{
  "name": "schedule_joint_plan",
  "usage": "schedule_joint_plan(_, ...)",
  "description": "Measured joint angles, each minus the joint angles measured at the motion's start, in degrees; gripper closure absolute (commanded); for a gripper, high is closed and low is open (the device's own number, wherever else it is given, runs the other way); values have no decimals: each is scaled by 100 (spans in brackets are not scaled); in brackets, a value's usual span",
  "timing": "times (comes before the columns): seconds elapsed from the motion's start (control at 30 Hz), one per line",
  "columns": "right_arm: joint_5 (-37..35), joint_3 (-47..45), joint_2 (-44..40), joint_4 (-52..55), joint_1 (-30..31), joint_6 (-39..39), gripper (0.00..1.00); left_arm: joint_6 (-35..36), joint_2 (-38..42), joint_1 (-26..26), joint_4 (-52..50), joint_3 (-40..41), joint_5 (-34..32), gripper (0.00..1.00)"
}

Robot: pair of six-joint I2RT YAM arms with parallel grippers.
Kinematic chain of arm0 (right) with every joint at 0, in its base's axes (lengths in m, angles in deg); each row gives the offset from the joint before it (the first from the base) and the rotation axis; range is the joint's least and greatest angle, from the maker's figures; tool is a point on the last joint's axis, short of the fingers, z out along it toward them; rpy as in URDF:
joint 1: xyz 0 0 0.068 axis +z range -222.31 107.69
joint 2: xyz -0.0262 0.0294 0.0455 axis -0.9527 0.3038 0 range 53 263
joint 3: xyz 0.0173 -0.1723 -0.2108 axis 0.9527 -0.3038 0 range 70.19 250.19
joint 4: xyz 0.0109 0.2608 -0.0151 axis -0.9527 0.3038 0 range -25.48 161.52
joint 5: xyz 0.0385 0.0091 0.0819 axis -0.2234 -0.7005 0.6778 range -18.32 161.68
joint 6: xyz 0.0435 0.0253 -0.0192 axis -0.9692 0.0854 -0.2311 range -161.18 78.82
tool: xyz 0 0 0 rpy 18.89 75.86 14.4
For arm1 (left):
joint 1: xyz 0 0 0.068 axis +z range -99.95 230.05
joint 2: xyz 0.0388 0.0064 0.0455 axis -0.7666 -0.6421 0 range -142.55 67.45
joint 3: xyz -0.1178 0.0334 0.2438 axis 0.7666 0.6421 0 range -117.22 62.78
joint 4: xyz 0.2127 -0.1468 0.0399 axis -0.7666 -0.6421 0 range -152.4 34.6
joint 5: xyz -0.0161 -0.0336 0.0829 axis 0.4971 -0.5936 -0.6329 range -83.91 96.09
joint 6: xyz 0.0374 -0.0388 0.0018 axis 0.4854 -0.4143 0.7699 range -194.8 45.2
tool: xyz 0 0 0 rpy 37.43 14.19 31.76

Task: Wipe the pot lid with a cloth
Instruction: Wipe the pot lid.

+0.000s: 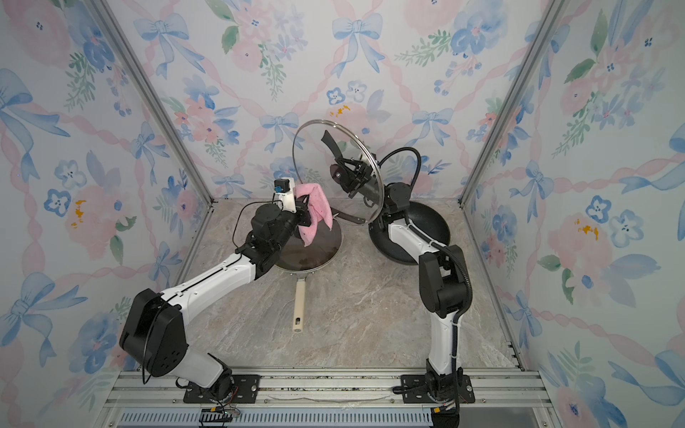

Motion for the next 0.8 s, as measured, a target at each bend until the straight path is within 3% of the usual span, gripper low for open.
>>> schedule_joint_plan(0.17, 2, 118, 0, -109, 0, -7, 98, -114, 13, -505, 2, -789, 269, 100)
schedule_joint_plan(0.3, 4, 131, 15, -142, 0, -22, 98, -116, -350, -1276, 133, -1746, 960, 100)
schedule_joint_plan(0.43, 0, 149, 57, -157, 0, -26, 98, -111, -785, -1652, 234, -2323, 1602, 100)
schedule_joint_plan(0.63, -2, 149, 63, -186, -7, -44, 98, -114, -835, -1467, 297, -1725, 1547, 100)
schedule_joint_plan(0.8, -2, 149, 63, -227, -39, -39, 98, -264, -470, -555, 188, -577, 922, 100)
